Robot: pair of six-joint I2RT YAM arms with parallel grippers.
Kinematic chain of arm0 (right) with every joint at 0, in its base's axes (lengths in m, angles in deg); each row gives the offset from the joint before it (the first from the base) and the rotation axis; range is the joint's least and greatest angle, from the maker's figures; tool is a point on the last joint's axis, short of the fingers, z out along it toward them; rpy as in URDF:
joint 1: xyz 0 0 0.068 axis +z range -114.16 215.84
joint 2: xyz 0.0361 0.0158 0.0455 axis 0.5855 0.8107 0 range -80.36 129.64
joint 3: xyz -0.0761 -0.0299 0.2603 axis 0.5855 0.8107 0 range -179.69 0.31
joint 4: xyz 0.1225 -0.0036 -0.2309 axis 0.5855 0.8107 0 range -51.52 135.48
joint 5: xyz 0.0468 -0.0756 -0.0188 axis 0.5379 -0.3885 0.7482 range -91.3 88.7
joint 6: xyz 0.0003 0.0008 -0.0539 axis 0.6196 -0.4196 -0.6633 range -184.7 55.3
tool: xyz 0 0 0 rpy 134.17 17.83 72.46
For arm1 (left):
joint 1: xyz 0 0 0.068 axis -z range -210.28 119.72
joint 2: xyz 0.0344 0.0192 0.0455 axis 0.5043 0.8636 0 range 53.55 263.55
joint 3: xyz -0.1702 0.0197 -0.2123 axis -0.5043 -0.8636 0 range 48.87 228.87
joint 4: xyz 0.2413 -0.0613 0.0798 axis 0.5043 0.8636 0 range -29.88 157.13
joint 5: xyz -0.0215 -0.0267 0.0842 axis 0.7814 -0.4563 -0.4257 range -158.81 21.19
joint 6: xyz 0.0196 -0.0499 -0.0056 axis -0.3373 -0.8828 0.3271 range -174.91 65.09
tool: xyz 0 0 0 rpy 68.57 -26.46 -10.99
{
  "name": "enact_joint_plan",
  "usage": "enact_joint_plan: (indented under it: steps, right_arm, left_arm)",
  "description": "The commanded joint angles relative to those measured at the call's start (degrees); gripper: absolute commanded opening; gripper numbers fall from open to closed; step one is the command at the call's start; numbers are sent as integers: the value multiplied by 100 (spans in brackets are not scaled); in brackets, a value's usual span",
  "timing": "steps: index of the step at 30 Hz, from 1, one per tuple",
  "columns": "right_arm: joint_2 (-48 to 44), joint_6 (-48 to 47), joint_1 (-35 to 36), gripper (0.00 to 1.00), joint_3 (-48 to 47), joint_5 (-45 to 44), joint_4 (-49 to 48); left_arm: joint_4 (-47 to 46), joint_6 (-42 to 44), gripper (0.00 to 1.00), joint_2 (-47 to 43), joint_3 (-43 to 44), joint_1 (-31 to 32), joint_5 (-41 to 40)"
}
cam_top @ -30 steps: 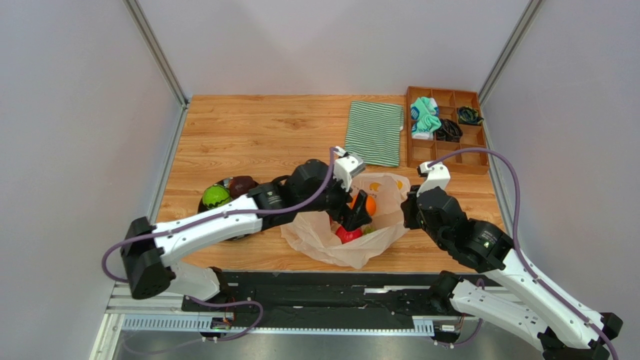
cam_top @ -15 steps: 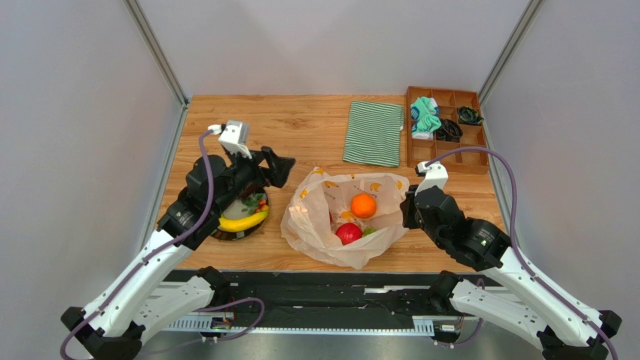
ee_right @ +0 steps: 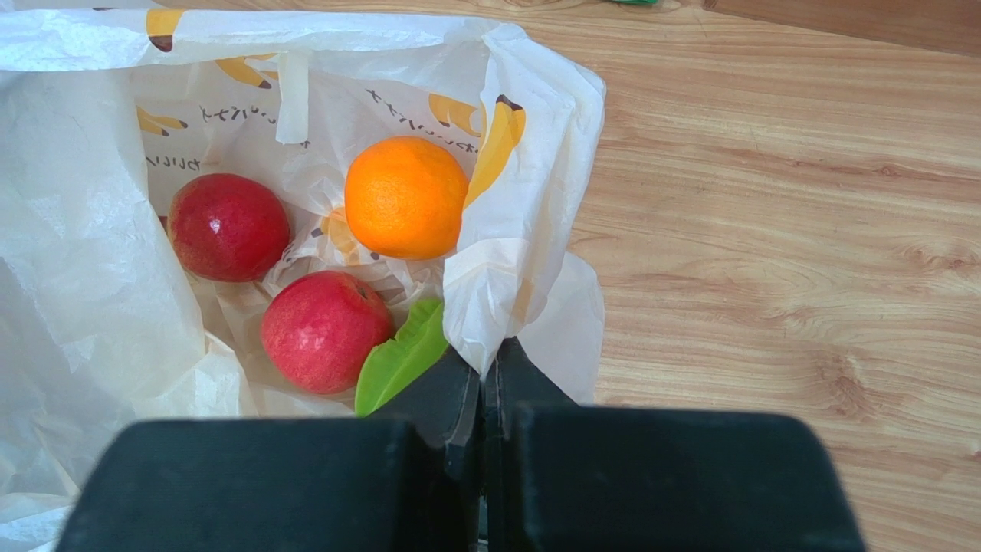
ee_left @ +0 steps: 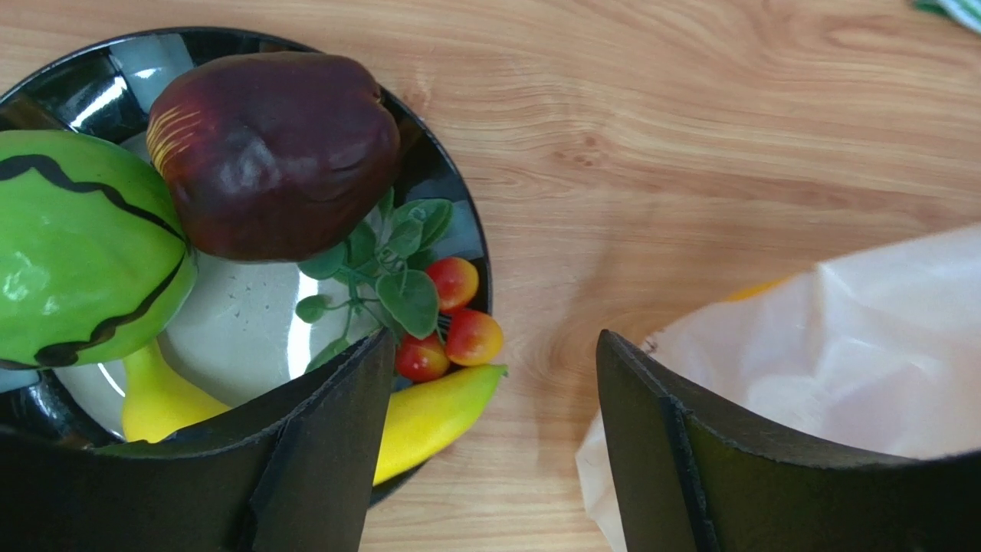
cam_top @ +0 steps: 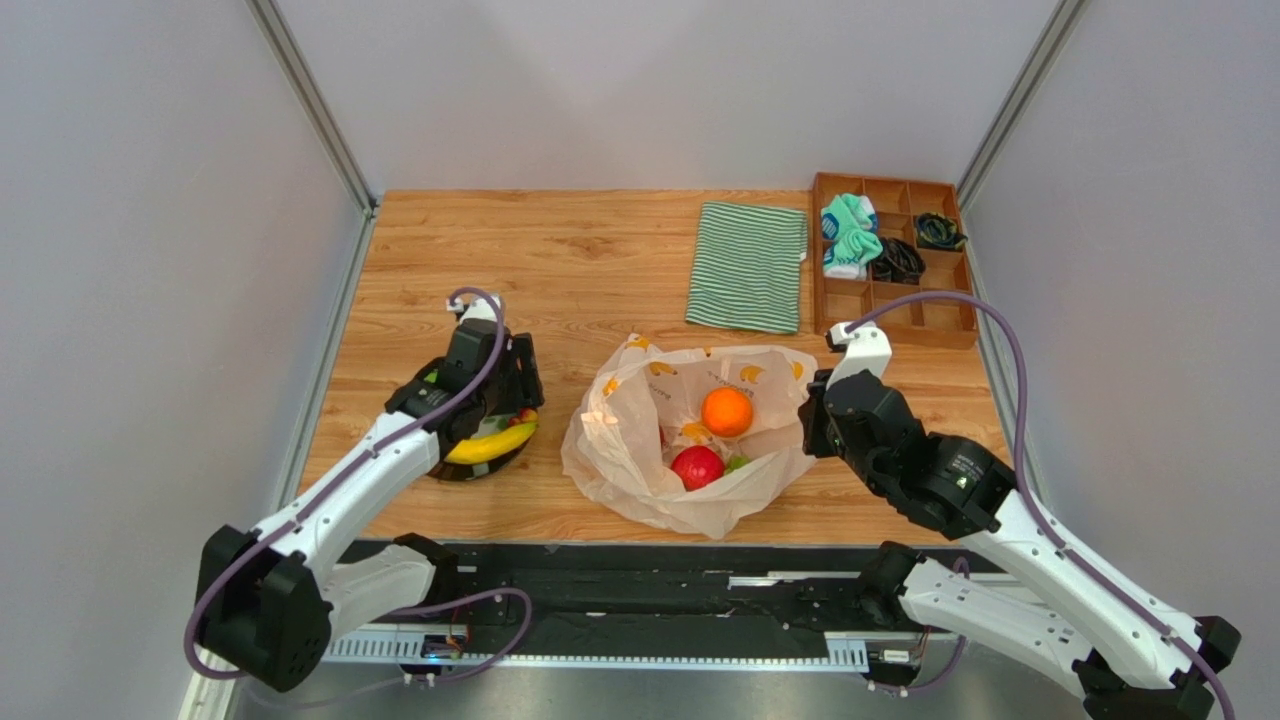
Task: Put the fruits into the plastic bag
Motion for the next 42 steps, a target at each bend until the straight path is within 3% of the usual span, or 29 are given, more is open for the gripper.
enact_joint_plan:
  steps: [1, 13, 22, 42]
  right_arm:
    - [-17, 16, -15, 0, 21, 6, -237]
    - [62, 7, -6, 0, 12, 6, -263]
    - [45, 24, -15, 0, 38, -20, -263]
    - [36, 59, -15, 0, 82, 24, -281]
  left_arm:
    - [-254, 70, 72, 536, 139, -17, -201]
    - [-517, 202, 65, 1627, 245, -17, 19]
    - [-570, 211, 59, 1839, 289, -17, 54]
    - [-614, 176, 17, 1488, 113, -17, 484]
